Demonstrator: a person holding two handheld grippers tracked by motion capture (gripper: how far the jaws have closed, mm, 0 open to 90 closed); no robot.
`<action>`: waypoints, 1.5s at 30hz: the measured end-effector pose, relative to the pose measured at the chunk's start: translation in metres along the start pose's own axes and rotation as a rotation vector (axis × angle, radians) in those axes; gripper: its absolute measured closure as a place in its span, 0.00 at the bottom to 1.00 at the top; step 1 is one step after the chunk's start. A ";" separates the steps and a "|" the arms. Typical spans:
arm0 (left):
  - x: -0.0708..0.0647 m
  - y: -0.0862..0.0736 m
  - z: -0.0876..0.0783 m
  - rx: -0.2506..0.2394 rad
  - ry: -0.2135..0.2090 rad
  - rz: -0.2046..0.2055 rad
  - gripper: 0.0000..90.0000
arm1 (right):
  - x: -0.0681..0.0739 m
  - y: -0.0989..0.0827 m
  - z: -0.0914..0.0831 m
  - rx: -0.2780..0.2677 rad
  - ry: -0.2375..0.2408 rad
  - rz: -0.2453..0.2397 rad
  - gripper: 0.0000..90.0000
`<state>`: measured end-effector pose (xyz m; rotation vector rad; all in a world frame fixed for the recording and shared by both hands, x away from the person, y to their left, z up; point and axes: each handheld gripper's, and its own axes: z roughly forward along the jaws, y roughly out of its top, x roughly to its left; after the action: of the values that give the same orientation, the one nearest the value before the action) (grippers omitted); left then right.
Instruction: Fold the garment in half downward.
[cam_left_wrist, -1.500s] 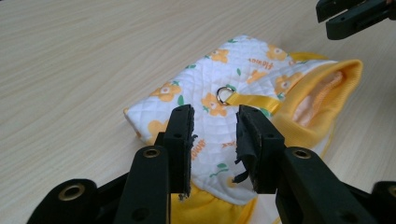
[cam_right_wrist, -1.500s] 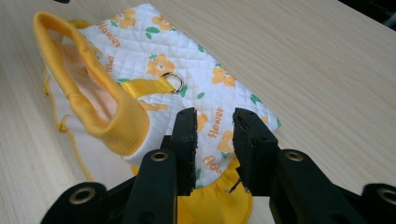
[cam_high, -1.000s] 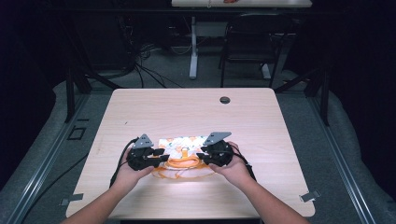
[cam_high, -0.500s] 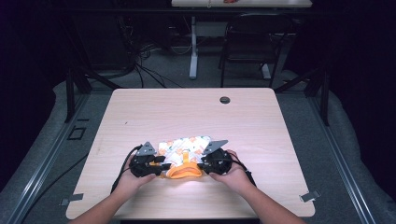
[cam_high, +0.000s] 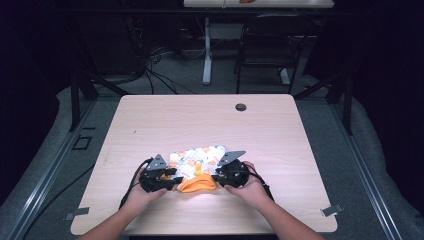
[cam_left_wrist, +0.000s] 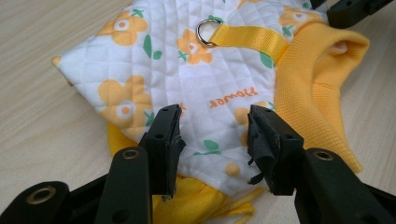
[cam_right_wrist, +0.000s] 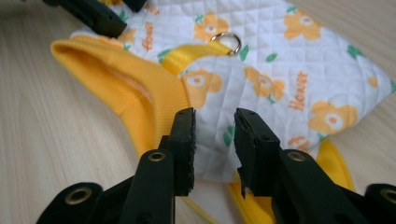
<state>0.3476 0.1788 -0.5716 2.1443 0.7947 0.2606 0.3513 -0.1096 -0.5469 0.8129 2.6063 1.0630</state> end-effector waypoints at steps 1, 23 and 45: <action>0.001 -0.001 0.001 -0.004 -0.005 -0.004 0.60 | 0.000 0.005 0.000 -0.016 0.000 0.004 0.75; 0.003 -0.004 0.003 -0.013 0.006 -0.007 0.60 | 0.006 -0.003 0.026 0.020 0.006 -0.027 0.72; 0.014 0.006 0.012 -0.001 0.040 -0.024 0.61 | -0.004 0.000 0.031 0.018 0.006 0.019 0.70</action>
<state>0.3662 0.1772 -0.5754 2.1335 0.8425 0.2923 0.3664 -0.0933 -0.5691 0.8412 2.6212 1.0503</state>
